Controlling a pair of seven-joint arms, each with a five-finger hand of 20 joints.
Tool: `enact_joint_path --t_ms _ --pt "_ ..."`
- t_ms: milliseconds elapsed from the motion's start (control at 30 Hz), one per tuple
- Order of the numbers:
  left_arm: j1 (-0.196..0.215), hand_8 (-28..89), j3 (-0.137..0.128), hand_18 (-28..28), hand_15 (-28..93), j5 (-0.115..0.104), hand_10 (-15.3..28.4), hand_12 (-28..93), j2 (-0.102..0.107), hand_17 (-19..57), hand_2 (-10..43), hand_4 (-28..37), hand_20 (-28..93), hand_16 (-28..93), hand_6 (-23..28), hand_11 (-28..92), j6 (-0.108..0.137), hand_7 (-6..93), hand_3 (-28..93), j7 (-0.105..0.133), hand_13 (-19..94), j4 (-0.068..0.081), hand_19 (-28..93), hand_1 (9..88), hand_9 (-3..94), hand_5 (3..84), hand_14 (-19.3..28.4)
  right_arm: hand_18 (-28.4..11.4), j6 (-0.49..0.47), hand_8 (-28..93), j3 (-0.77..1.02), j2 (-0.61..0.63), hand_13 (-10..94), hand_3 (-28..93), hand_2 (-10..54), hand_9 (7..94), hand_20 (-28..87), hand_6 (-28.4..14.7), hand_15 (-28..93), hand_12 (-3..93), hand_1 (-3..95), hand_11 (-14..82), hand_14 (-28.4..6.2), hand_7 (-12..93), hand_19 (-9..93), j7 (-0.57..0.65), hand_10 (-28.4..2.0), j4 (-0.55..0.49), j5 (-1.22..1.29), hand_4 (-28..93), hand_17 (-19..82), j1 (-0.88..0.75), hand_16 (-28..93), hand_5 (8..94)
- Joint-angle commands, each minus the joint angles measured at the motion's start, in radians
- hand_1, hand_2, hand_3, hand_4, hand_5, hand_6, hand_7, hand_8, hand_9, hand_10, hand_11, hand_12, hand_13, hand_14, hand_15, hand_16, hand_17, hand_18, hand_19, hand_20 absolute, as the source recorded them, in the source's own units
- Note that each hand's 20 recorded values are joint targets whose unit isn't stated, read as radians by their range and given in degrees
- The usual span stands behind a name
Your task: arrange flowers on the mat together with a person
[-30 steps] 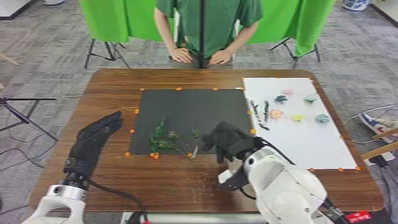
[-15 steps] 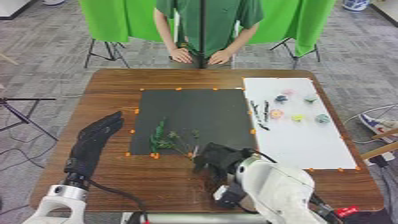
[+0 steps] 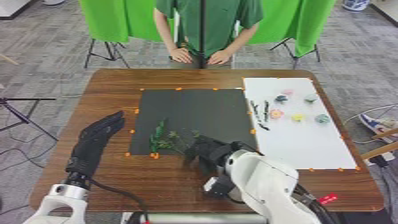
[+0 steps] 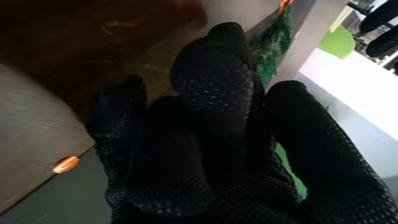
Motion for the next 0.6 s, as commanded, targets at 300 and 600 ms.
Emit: enact_joint_path --t_ms 300,600 --pt "-0.007 -4 0.016 13.4 6 0.004 11.5 16 -0.012 -0.9 -9.2 -16.5 18 7 3.5 9 -0.025 9.0 63 -0.011 27 0.018 5 26.2 39.7 42.6 15.6 -28.4 0.051 -10 -0.02 -0.025 87 69 24.5 93.7 45 -2.2 78 19.9 25.3 50.0 -10.5 10 87 -0.025 -12.0 0.127 -0.055 -12 43 0.031 36 74.1" --pt "-0.003 -4 0.015 13.3 6 0.004 11.6 16 -0.014 -0.8 -9.2 -16.4 18 7 3.6 9 -0.025 9.0 63 -0.009 27 0.016 5 26.2 39.7 42.6 15.6 -28.4 0.08 -11 -0.045 -0.033 87 69 23.9 93.7 45 -2.1 79 19.6 24.9 50.4 -10.7 10 87 -0.058 -12.3 0.124 -0.111 -12 43 0.037 36 74.3"
